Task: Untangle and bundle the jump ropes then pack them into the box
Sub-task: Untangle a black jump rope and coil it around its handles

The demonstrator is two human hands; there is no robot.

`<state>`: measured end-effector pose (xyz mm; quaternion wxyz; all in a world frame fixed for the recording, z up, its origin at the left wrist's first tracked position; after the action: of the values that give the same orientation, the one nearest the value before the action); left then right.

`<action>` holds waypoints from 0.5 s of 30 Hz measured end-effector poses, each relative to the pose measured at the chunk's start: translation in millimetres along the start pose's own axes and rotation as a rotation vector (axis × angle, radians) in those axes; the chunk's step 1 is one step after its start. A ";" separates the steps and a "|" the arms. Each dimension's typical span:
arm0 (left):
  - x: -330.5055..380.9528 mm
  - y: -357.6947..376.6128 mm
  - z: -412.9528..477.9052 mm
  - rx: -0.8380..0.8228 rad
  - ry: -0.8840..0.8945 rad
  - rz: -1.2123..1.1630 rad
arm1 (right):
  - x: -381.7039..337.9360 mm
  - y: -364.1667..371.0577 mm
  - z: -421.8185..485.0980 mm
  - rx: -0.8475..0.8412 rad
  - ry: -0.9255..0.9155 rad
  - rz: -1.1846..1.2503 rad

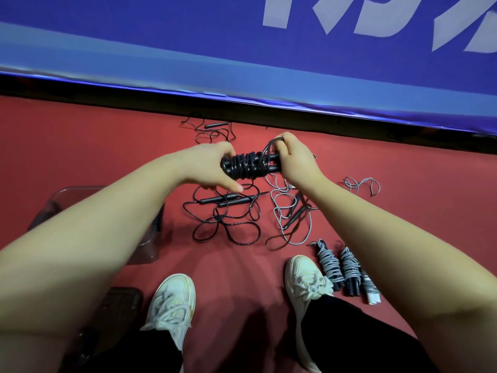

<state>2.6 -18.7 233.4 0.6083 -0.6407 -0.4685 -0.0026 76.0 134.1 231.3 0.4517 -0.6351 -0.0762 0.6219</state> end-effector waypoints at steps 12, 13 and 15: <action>-5.7 5.2 0.6 -0.008 0.124 0.030 | 9.1 6.7 4.2 -0.180 0.015 0.266; -4.9 6.3 0.6 -0.011 0.133 0.035 | 9.6 9.3 2.4 -0.162 0.030 0.309; -3.2 8.5 1.6 -0.023 0.134 0.071 | 13.5 12.6 -1.5 -0.108 0.050 0.385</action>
<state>5.0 -17.8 224.5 0.6308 -0.6620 -0.4037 -0.0294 74.4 135.0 212.8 0.2917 -0.6764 0.0246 0.6759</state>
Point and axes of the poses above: each hand's wrist, its own z-axis towards the middle knuckle, its own y-axis out of the palm, x = y × z, the point moved 6 cm from there along z, towards the middle knuckle, and after that the axes turned 2 degrees about -x, right-handed, at the moved point
